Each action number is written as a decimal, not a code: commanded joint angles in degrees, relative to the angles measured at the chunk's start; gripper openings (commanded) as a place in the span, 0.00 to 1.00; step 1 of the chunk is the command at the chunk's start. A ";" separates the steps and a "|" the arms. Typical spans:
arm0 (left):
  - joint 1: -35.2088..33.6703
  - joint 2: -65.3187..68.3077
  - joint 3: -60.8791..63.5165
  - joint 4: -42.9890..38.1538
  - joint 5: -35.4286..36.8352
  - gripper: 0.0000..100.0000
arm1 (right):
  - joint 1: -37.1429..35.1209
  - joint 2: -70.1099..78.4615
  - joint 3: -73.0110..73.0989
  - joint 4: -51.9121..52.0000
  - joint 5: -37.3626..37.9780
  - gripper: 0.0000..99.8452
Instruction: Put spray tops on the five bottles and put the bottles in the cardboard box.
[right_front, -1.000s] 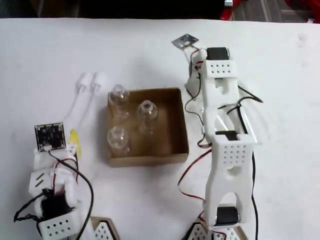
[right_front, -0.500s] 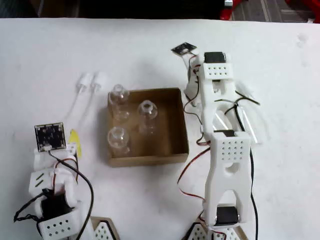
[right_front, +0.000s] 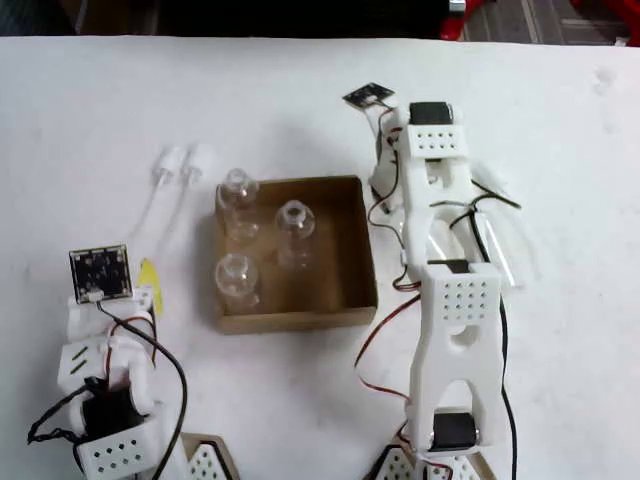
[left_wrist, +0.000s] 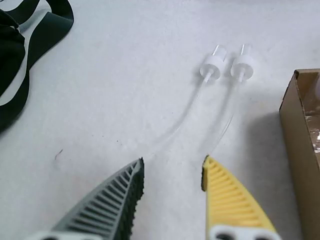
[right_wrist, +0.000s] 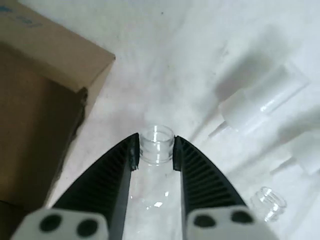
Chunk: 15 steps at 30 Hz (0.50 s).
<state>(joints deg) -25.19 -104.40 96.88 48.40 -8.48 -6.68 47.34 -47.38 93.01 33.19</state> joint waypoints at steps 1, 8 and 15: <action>-0.31 -0.48 0.09 0.00 -0.62 0.18 | 1.54 -8.31 -8.18 5.85 0.26 0.02; -0.31 -0.48 0.09 0.09 -0.62 0.18 | 3.03 -21.76 -9.14 5.93 0.09 0.02; -0.31 -0.48 0.09 0.26 -0.62 0.18 | 1.71 -36.09 -2.11 5.93 -10.81 0.02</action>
<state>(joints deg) -25.19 -104.40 96.88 48.40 -8.48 -4.66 21.76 -53.36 97.41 31.60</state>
